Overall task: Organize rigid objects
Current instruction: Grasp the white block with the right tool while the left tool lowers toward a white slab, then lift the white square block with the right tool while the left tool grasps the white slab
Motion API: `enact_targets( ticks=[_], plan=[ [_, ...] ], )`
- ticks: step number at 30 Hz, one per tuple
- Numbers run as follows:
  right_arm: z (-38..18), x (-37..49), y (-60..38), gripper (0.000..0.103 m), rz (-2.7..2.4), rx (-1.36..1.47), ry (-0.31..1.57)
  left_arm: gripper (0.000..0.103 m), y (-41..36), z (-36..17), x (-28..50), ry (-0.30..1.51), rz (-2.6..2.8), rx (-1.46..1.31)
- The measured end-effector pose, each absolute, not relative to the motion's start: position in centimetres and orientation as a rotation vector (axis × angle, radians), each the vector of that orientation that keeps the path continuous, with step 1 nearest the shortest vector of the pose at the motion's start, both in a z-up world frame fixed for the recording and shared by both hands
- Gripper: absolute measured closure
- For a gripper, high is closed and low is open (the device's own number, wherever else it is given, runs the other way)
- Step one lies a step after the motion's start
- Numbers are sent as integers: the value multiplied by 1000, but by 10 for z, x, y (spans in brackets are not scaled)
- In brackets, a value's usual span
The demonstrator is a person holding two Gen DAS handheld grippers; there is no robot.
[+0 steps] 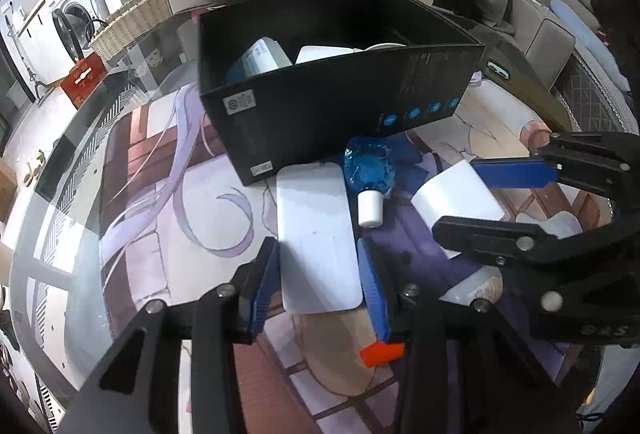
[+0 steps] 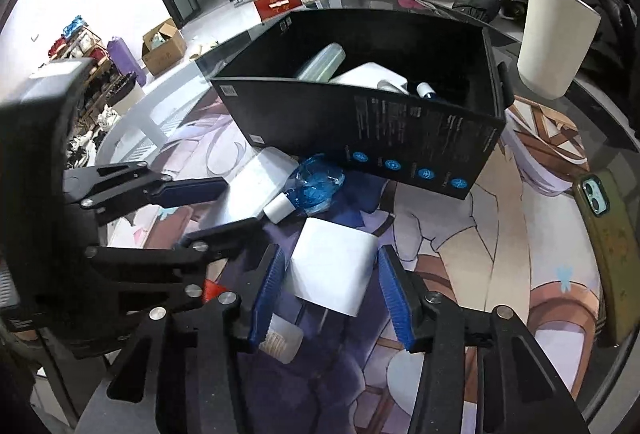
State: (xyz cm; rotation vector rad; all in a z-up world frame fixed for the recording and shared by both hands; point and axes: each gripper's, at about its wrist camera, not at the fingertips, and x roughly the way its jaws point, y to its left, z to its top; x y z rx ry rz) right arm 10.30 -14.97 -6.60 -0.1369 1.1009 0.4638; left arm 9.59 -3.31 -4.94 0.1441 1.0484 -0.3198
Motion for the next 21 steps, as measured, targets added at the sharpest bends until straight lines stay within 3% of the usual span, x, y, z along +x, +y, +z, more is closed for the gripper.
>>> enact_targets(
  ticks=[4, 13, 18, 20, 21],
  plan=[
    [-71, 105, -147, 60, 447, -173, 1107, 64, -24, -49, 91, 1050, -310, 140],
    [-70, 107, -163, 60, 413, -148, 1095, 63, -11, -51, 82, 1042, -275, 134],
    [-73, 108, -158, 59, 407, -150, 1097, 53, -11, -52, 87, 1040, -256, 132],
    [-75, 108, -156, 59, 405, -158, 1107, 56, -10, -52, 88, 1043, -266, 118],
    [-75, 107, -156, 59, 405, -165, 1101, 63, -11, -52, 88, 1042, -269, 120]
  ],
)
